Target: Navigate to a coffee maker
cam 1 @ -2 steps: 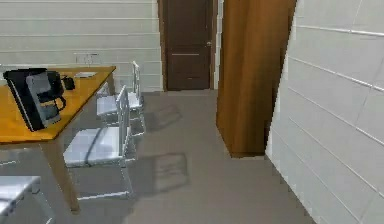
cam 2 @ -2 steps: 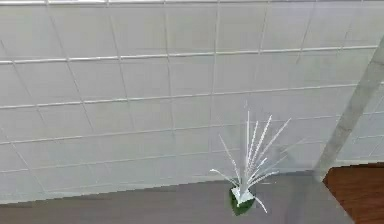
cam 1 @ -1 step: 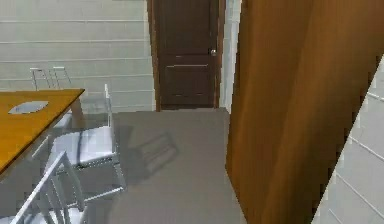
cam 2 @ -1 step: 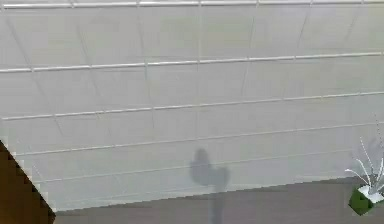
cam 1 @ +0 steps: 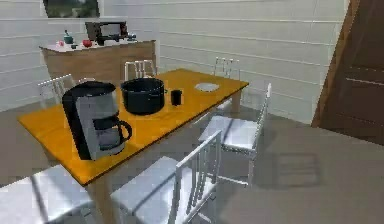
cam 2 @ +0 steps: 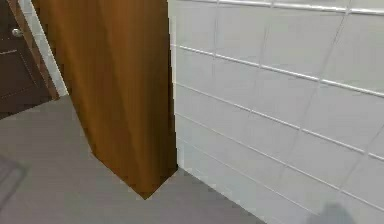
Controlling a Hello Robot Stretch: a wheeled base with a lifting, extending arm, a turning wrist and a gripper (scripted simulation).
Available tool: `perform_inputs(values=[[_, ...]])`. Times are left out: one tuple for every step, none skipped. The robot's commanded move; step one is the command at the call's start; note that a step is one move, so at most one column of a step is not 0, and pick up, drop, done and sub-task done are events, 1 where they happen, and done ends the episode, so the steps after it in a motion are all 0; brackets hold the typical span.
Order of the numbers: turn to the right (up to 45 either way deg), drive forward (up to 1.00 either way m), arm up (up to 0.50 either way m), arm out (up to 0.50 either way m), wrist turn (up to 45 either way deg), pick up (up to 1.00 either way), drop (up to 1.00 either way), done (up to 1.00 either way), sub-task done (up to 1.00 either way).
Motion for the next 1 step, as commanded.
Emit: perform_inputs(values=[[-24.0, 0.00, 0.00, 0.00, 0.0, 0.00, 0.00, 0.00, 0.00]])
